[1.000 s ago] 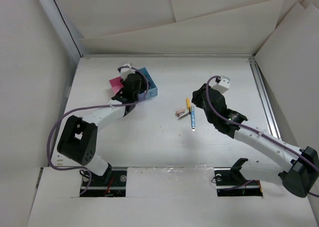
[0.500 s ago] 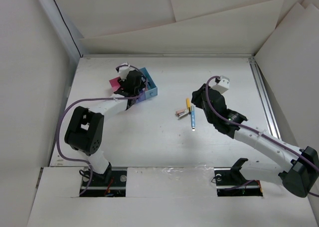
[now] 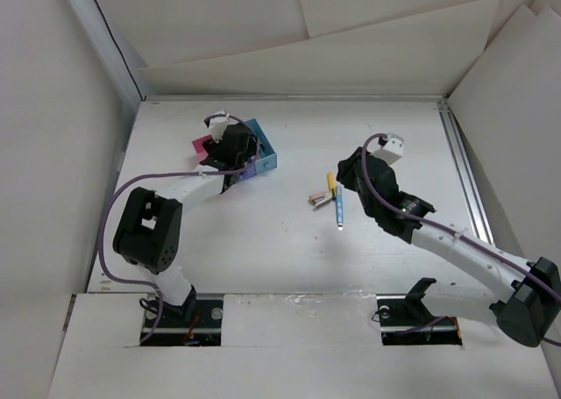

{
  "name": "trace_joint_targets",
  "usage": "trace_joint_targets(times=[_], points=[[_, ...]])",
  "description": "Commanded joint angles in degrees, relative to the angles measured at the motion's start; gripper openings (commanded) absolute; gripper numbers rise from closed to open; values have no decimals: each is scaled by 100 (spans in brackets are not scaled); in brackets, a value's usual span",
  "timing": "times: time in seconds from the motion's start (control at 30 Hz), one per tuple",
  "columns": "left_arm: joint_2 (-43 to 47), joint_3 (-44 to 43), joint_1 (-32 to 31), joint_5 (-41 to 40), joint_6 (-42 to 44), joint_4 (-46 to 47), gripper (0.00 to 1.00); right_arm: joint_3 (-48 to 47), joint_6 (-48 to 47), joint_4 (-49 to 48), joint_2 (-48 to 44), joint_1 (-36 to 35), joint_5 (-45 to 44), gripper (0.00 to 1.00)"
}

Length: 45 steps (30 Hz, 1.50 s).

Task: Sort the stationery into containers
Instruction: Place the stationery in the storage box, then move the stapler to the center of the board.

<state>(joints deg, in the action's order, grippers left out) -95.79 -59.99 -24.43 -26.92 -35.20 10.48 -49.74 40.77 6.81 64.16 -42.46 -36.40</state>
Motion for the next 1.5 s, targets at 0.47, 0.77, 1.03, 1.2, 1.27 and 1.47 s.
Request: trace_joint_targets(times=[0.47, 0.77, 1.03, 1.2, 1.27, 1.47], points=[[184, 567, -2532, 1417, 2148, 877, 77, 8, -34, -250, -176, -52, -157, 45], [-475, 383, -2594, 2111, 2719, 956, 81, 8, 18, -250, -229, -52, -209, 62], [-871, 128, -2594, 2454, 2905, 903, 81, 60, 123, -250, -281, -52, -315, 62], [-1195, -197, -2646, 2314, 3028, 675, 81, 60, 124, -250, -281, -52, -315, 60], [-1292, -364, -2646, 2183, 3107, 614, 81, 60, 124, -250, -281, -52, -315, 60], [-1495, -514, -2646, 2033, 3221, 499, 77, 60, 124, -250, -281, -52, -262, 59]])
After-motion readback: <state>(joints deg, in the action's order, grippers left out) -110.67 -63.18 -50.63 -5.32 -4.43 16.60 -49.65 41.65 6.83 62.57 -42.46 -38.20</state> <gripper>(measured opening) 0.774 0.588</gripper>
